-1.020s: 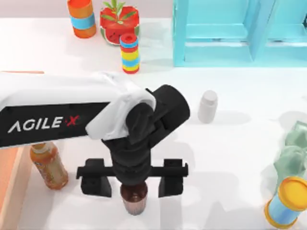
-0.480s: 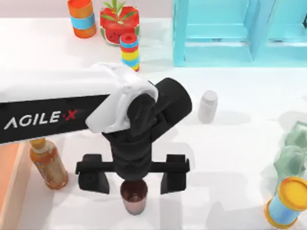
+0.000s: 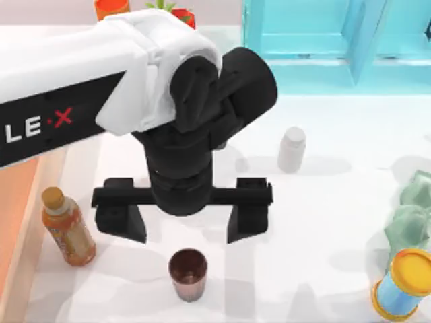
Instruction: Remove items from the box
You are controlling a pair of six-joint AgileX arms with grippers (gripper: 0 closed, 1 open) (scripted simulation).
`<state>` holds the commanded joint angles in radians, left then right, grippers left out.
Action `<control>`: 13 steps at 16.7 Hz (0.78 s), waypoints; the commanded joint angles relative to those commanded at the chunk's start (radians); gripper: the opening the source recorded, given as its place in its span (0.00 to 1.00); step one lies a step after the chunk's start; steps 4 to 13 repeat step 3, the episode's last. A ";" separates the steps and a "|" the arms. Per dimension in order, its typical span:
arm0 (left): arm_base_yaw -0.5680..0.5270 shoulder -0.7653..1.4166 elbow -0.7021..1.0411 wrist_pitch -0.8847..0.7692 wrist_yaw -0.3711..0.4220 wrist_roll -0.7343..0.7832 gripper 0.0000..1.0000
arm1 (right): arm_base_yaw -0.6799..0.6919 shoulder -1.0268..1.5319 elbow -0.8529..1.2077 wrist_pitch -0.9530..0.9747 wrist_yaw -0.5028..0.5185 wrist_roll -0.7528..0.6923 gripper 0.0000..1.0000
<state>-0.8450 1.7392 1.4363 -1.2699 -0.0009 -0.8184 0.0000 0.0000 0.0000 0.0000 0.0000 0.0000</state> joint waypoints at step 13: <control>0.000 -0.009 0.026 -0.033 0.000 0.000 1.00 | 0.000 0.000 0.000 0.000 0.000 0.000 1.00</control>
